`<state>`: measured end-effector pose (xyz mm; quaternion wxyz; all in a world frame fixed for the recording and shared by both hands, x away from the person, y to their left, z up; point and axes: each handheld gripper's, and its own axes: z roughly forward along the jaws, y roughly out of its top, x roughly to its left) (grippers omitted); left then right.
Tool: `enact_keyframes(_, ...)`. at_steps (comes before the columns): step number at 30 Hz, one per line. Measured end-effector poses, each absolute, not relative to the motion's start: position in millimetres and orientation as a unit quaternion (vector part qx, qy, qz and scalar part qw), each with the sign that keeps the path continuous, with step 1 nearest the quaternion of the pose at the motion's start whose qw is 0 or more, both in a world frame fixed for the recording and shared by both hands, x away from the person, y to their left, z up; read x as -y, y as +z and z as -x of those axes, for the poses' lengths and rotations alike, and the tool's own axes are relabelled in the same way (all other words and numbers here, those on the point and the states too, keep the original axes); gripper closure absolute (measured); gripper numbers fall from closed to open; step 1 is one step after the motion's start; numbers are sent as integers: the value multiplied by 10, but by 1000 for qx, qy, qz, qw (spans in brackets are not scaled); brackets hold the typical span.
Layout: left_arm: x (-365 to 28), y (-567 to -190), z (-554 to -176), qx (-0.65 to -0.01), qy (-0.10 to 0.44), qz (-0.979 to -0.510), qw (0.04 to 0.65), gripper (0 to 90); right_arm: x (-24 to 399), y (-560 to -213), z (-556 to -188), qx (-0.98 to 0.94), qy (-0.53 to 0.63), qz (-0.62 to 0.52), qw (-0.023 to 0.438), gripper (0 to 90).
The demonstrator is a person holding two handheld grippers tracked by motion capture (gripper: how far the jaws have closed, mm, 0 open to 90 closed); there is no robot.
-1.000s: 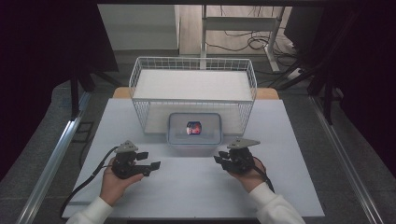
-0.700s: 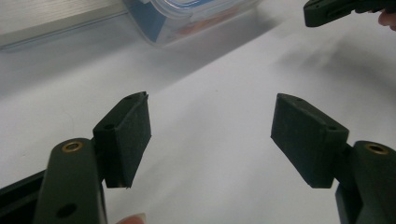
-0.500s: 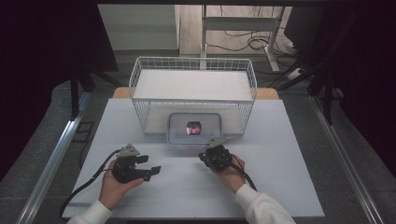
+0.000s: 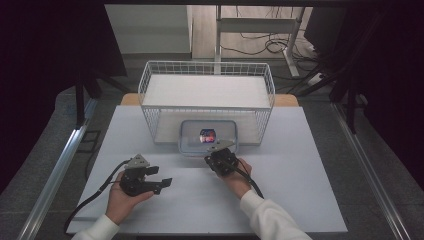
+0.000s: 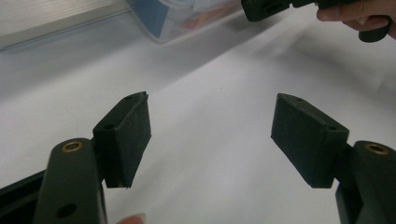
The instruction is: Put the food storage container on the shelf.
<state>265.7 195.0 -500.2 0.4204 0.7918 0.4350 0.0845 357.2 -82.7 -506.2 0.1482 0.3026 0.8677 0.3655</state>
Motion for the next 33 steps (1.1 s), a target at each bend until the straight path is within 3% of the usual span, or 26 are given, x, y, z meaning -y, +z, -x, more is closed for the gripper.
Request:
enact_keyframes(20,-1961,-5003,-2657,-433,89,-794,417,282,773,-4961,-4003,-837,401,-343,144,890)
enact_keyframes(33,-1955,-5013,-2644,-432,88,-797,413,279,988,-4959,-4254,-806,423,-392,132,890)
